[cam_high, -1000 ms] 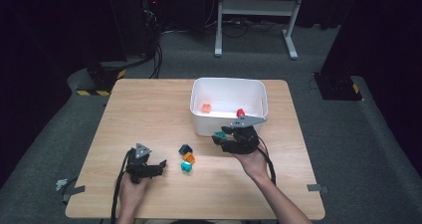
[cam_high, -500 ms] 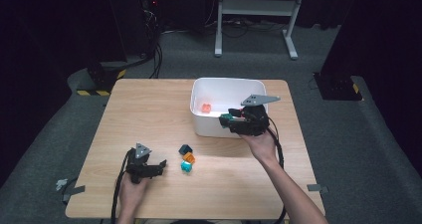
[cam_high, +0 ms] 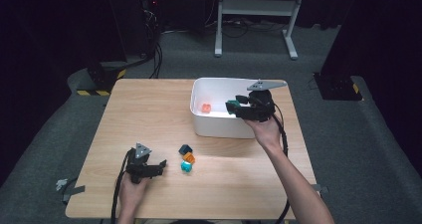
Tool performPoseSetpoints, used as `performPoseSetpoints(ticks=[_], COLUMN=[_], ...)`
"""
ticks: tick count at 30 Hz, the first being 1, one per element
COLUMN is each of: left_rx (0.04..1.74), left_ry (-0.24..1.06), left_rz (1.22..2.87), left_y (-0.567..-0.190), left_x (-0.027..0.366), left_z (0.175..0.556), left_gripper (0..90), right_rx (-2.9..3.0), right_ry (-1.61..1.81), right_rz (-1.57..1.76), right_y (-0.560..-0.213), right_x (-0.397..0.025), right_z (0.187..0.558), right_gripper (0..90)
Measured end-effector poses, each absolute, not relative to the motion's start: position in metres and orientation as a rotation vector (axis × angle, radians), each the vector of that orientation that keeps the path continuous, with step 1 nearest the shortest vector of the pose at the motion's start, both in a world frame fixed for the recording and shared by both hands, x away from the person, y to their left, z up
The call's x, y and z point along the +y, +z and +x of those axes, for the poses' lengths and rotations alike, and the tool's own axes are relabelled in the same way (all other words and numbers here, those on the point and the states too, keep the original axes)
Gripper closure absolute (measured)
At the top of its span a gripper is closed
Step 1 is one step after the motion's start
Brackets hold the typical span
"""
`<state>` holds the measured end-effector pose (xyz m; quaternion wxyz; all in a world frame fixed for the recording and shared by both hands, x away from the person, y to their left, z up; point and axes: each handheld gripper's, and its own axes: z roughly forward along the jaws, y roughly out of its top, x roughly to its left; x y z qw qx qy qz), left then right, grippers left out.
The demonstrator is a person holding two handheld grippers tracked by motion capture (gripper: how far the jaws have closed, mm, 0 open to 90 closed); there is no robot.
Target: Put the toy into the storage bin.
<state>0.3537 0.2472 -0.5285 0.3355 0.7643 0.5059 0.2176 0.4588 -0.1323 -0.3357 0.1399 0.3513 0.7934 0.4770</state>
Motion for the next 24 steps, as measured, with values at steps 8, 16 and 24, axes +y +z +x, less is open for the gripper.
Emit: performPoseSetpoints(ticks=[8,16,24], left_rx=[1.319,1.319,1.319], left_ry=[0.568,0.568,0.569], left_rz=[1.994,1.994,1.994], left_y=[-0.529,-0.528,-0.529], left_x=[0.247,0.247,0.247], left_z=[0.354,0.354,0.354], left_gripper=[13.1,13.1,13.1], right_rx=[2.273,2.283,2.288], right_ry=[1.345,1.305,1.271], right_rz=[1.073,1.108,1.144], right_y=[-0.338,-0.347,-0.357], right_x=[-0.133,-0.127,-0.123], right_z=[0.478,0.494,0.505], right_gripper=[48.7,48.8,48.8])
